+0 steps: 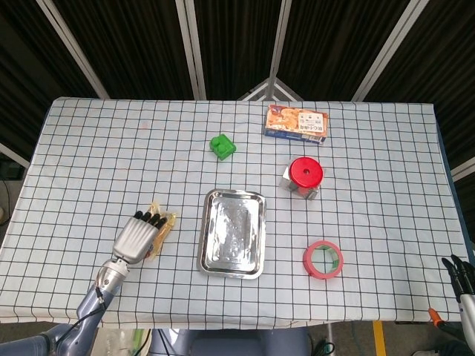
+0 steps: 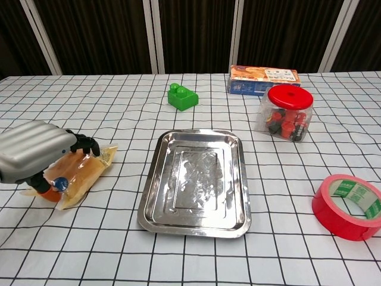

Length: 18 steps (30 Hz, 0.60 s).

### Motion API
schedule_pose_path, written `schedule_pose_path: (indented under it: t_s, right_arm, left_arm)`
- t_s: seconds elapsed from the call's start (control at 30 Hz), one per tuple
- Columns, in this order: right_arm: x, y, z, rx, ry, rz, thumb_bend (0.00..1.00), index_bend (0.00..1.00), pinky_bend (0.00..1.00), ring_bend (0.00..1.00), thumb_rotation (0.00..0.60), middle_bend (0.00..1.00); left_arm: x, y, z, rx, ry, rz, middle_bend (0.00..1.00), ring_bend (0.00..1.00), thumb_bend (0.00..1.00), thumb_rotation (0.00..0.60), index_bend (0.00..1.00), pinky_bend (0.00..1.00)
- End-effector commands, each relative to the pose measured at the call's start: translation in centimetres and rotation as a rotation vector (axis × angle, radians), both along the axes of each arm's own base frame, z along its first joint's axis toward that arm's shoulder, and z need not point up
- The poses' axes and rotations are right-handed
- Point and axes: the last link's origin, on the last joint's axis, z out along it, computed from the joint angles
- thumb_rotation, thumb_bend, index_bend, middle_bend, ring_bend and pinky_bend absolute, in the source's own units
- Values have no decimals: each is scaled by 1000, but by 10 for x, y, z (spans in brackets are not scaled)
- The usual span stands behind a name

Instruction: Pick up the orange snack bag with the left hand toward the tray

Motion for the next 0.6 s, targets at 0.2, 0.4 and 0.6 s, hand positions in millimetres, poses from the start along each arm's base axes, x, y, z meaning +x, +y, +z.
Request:
schedule_pose_path:
  t_s: [0.2,0.4,0.6]
  right_arm:
    - [0,1,1,-1,-5,1,297,0,0,0,600,0]
    - [-1,0,2,-1,-12,3,297,0,0,0,600,0]
    - [-5,-4,5,-5,-19,-17,297,0,0,0,600,0]
  left_arm:
    - [19,-2,20,64,-122,-85,475,382,133,600,331,418]
    - [53,1,22,60,-234,-131,473,384,133,600,352,418]
    - [126,12,-17,-15,-325,-206,472,384,133,600,351,418]
